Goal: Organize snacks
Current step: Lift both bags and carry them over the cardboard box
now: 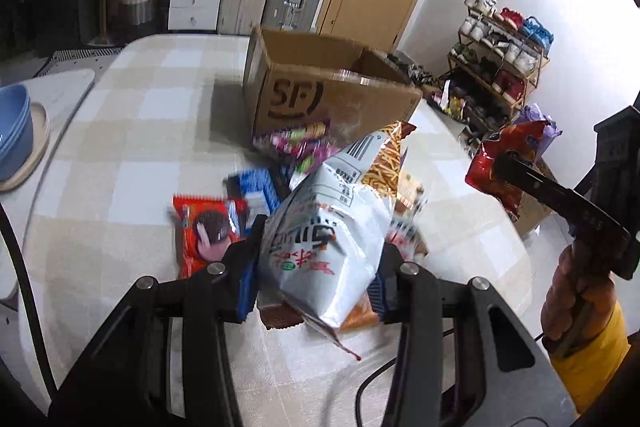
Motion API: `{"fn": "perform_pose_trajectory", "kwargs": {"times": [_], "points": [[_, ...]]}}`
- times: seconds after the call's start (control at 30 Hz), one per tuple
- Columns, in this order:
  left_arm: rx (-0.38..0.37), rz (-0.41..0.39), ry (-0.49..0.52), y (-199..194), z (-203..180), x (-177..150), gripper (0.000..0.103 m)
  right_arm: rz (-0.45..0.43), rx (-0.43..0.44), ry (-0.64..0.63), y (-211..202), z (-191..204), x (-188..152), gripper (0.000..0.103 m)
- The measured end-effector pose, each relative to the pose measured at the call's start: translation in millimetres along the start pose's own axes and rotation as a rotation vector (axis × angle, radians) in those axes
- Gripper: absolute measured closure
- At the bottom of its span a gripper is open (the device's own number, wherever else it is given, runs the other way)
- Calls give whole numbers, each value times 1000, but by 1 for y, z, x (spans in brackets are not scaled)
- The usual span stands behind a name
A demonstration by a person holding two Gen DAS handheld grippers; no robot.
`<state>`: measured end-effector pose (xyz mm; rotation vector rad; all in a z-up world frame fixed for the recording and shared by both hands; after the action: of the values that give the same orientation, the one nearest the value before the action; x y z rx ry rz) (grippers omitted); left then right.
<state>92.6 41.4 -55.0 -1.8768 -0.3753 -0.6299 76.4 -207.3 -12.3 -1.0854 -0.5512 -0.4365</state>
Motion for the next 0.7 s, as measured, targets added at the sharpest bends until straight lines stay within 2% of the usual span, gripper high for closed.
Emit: {"fn": "perform_pose_trajectory", "kwargs": {"times": [0.13, 0.3, 0.53, 0.7], "points": [[19, -41, 28, -21, -12, 19, 63, -29, 28, -25, -16, 19, 21, 64], [20, -47, 44, -37, -26, 45, 63, -58, 66, -28, -31, 27, 50, 64], [47, -68, 79, -53, -42, 92, 63, -69, 132, -32, -31, 42, 120, 64], [62, -76, 65, -55, -45, 133, 63, -76, 90, -63, -15, 49, 158, 64]]}}
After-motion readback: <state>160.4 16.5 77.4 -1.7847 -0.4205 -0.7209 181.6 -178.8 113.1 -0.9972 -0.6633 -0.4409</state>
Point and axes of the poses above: each gripper's, at about its wrist camera, not at the fingertips, and y roughly the way its jaws point, z to its left, x to its top, the point moved 2 cm from there along y, roughly the way its jaws point, and after that the axes turned 8 degrees about z, right-handed, at the moved point
